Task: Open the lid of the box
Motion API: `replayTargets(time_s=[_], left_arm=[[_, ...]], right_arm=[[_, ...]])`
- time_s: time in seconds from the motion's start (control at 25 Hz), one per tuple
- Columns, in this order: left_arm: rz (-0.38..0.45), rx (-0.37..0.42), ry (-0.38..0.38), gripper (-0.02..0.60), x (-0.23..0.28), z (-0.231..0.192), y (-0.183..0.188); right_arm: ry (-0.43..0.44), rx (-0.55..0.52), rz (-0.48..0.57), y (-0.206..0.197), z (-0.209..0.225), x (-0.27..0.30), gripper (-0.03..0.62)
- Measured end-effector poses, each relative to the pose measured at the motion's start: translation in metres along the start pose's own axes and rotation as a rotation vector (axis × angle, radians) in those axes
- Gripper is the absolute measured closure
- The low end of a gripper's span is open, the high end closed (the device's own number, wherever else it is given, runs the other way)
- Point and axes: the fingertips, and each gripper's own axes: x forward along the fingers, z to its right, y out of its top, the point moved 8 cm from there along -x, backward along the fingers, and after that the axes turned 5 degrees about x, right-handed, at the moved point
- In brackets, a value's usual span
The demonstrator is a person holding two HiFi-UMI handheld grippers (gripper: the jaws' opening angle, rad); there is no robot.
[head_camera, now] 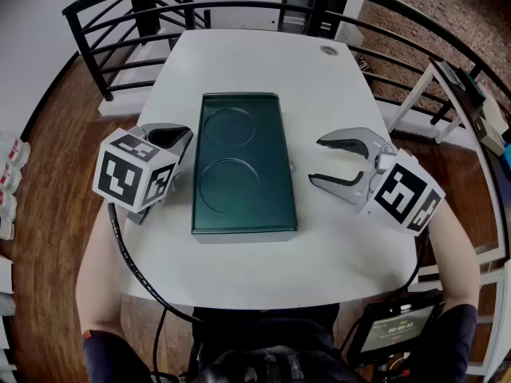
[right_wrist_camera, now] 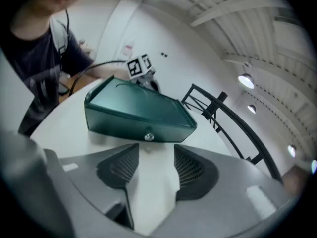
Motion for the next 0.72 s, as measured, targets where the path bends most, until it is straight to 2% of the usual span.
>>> replayTargets(time_s=[0.12, 0.28, 0.48, 0.52, 0.56, 0.6, 0.72], left_arm=[[-0.021, 0.016, -0.008, 0.565, -0.003, -0.001, -0.001], [-0.030, -0.005, -0.044, 0.565, -0.004, -0.001, -0.007], [-0.031, -0.031, -0.068, 0.565, -0.005, -0.004, -0.009], [-0.033, -0.033, -0.069, 0.565, -0.005, -0.004, -0.009], [-0.035, -0.032, -0.070, 0.565, -0.005, -0.004, -0.008], [-0.038, -0.029, -0.072, 0.565, -0.004, -0.003, -0.008], [-0.048, -0.025, -0.075, 0.565, -0.004, -0.003, -0.009]], right_arm=[[0.027, -0.100, -0.056, 0.013, -0.005, 0.015, 0.370], [0.033, -0.187, -0.112, 0.027, -0.018, 0.032, 0.370], [0.007, -0.236, -0.198, 0.030, -0.027, 0.049, 0.375], [-0.004, -0.241, -0.208, 0.029, -0.027, 0.050, 0.410], [-0.014, -0.242, -0.213, 0.029, -0.027, 0.050, 0.494], [-0.019, -0.241, -0.214, 0.029, -0.028, 0.050, 0.516], [-0.020, -0.244, -0.214, 0.029, -0.028, 0.050, 0.516]])
